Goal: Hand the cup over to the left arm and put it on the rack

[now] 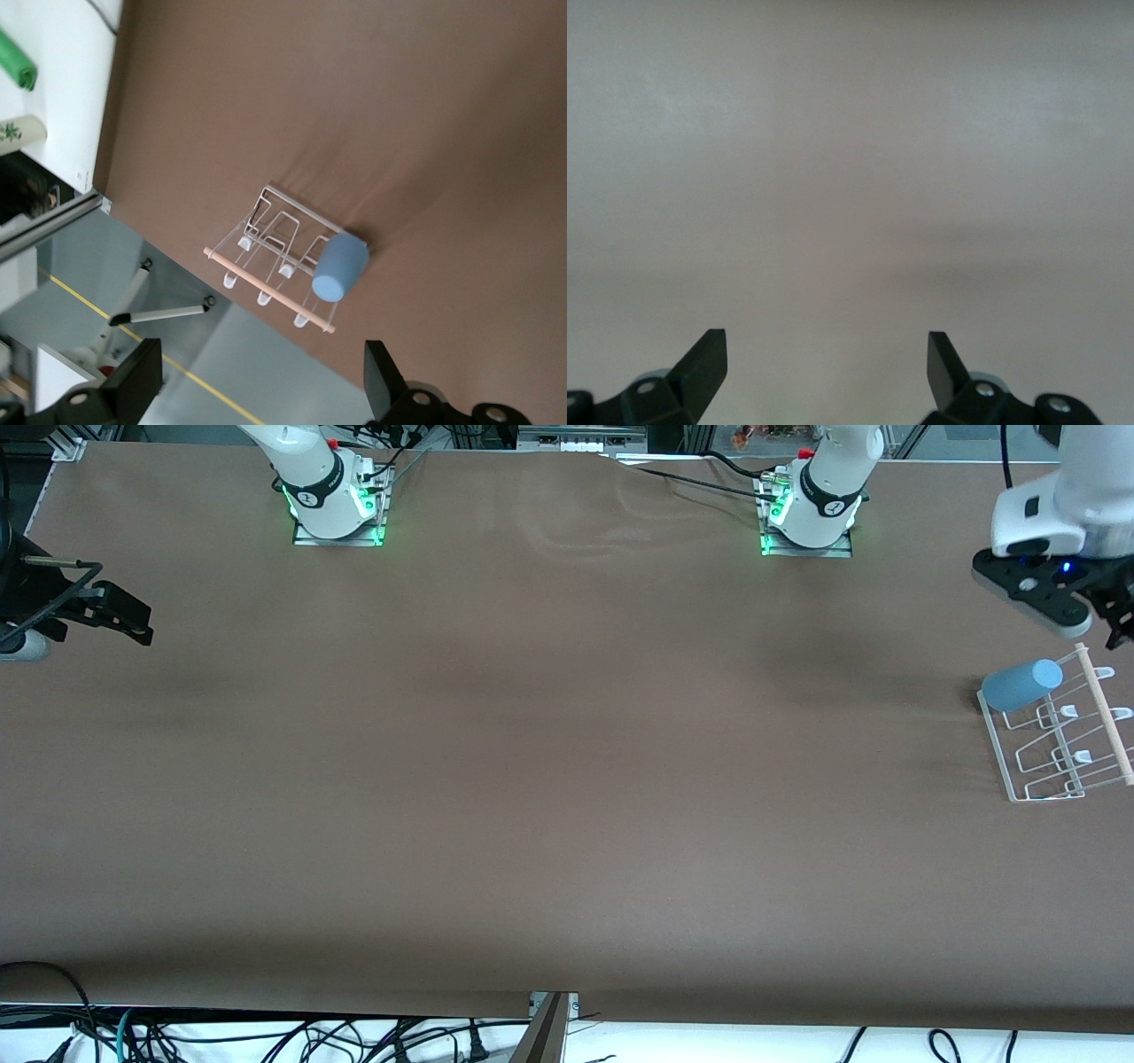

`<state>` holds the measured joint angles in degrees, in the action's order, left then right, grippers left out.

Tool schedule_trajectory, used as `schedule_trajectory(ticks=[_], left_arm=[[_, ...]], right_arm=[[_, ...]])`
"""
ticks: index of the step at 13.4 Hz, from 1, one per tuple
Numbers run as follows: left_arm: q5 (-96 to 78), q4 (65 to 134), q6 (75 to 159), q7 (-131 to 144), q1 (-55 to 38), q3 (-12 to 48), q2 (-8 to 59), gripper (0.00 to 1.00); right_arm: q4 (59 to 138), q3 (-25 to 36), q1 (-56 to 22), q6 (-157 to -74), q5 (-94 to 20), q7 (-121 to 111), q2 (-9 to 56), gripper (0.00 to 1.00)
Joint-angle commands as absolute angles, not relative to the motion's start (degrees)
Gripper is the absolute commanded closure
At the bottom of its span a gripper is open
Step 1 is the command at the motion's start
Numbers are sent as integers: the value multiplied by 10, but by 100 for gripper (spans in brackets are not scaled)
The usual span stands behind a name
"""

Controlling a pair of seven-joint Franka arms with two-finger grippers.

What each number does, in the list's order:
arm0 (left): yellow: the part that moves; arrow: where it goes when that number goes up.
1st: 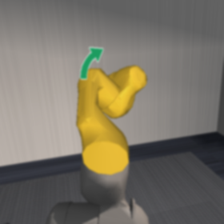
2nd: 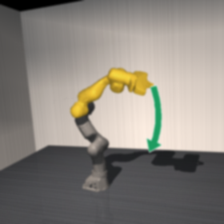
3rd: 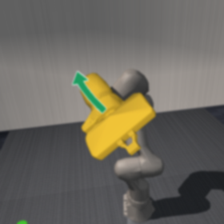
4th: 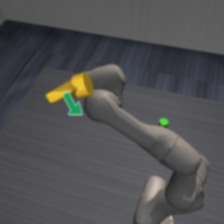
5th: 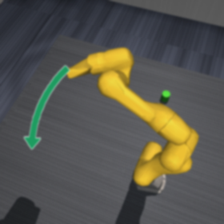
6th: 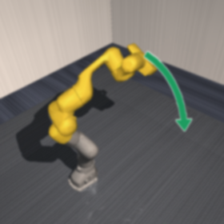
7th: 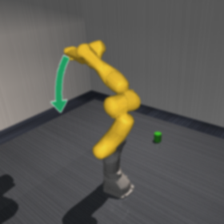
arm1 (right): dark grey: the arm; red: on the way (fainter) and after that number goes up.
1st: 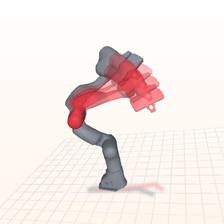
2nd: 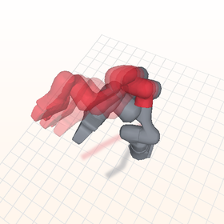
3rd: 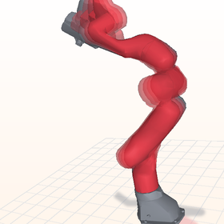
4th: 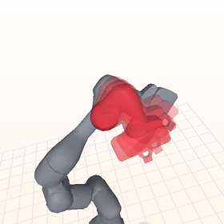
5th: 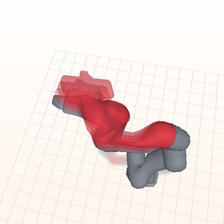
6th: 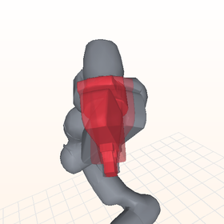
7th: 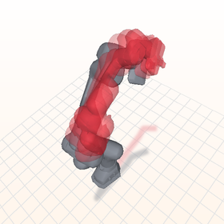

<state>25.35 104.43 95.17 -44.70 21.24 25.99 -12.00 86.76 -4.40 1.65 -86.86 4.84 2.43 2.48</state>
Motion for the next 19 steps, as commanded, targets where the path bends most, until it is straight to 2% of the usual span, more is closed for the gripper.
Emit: schedule_trajectory(ticks=[1,6,9,12,19], left_arm=[[201,952,888,-314,200,246,-75,0],[-27,959,936,-173,161,95,-62,0],[-38,958,936,-20,51,16,-52,0],[-19,959,939,3,16,-2,-40,0],[25,956,941,-5,14,1,-33,0]], right_arm=[[854,-43,25,-863,30,21,30,0],[854,-43,25,-863,30,19,31,0],[854,-43,25,-862,31,18,31,0],[854,-43,25,-862,31,16,31,0],[854,-43,25,-862,31,16,31,0]])
